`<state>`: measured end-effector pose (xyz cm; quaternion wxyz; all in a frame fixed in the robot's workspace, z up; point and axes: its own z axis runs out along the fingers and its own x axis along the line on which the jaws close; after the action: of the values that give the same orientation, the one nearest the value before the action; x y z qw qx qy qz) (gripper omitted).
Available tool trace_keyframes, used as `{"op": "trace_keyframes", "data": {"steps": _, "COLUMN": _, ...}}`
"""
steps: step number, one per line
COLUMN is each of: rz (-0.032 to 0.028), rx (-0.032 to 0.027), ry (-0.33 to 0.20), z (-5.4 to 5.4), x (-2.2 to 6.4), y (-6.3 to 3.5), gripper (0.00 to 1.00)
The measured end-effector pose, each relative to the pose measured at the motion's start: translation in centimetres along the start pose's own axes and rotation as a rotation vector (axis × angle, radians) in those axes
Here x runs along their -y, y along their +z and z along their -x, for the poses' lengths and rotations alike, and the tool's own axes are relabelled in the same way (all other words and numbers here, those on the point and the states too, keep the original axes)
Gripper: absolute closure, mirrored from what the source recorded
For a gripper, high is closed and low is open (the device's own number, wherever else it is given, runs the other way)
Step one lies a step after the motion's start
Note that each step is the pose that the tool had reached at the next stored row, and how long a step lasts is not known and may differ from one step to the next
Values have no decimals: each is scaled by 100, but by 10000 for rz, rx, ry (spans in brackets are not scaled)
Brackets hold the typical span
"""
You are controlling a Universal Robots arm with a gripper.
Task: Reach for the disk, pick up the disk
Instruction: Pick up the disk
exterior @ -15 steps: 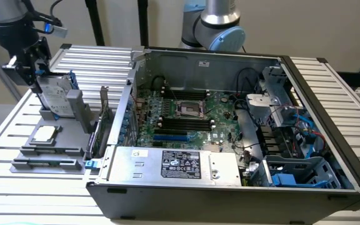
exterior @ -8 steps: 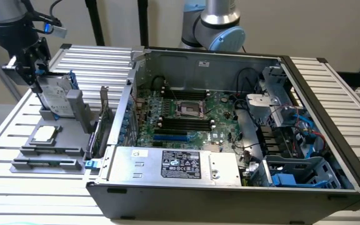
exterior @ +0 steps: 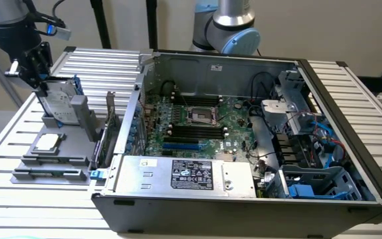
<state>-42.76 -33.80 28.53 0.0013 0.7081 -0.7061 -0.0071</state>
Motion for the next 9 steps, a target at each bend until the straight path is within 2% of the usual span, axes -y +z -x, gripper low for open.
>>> {"op": "trace_keyframes", "data": {"steps": 2, "rz": 1, "rx": -2, "ry": -60, "z": 0, "x": 0, "y": 0, "gripper": 58}}
{"op": "trace_keyframes", "data": {"steps": 3, "rz": 1, "rx": -1, "ry": -93, "z": 0, "x": 0, "y": 0, "gripper": 65}}
{"op": "trace_keyframes", "data": {"steps": 9, "rz": -3, "rx": -3, "ry": -237, "z": 0, "x": -3, "y": 0, "gripper": 65}}
